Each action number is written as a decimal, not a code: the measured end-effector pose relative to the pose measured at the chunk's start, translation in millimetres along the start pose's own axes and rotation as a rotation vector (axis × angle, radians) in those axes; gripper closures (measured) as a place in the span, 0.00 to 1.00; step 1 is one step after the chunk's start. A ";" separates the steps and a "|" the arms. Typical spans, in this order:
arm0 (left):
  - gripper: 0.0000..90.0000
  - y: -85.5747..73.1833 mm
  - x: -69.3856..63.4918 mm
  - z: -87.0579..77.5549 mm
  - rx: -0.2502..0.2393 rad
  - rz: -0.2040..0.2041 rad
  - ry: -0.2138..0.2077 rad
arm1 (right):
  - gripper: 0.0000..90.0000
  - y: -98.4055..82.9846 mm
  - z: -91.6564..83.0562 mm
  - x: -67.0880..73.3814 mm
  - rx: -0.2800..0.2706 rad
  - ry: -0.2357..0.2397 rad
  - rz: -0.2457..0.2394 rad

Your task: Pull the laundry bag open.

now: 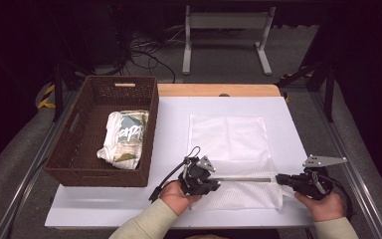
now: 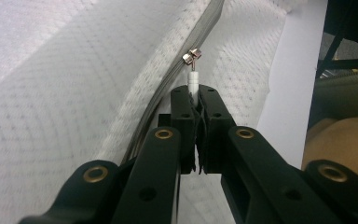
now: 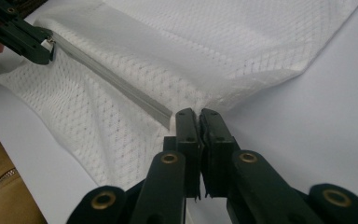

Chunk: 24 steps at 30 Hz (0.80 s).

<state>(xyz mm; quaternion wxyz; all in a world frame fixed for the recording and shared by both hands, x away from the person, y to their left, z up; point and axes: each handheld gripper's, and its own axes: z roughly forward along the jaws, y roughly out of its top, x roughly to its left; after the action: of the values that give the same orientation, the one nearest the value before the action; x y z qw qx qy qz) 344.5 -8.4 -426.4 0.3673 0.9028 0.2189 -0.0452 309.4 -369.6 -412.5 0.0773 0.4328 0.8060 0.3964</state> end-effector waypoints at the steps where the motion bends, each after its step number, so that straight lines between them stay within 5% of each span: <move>1: 0.97 -1.5 0.6 -1.8 0.004 -0.004 -0.001 | 0.96 -0.1 0.1 -0.2 0.000 0.001 0.001; 24: 0.97 -24.6 12.0 -36.5 0.019 -0.026 0.033 | 0.96 -0.7 -1.2 -1.0 -0.004 -0.011 0.005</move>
<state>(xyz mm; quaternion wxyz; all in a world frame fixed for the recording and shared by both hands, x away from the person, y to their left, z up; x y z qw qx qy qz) 341.8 36.5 -418.6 0.3543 0.9041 0.2361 -0.0372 309.0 -371.2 -412.5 0.0817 0.4367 0.8037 0.3959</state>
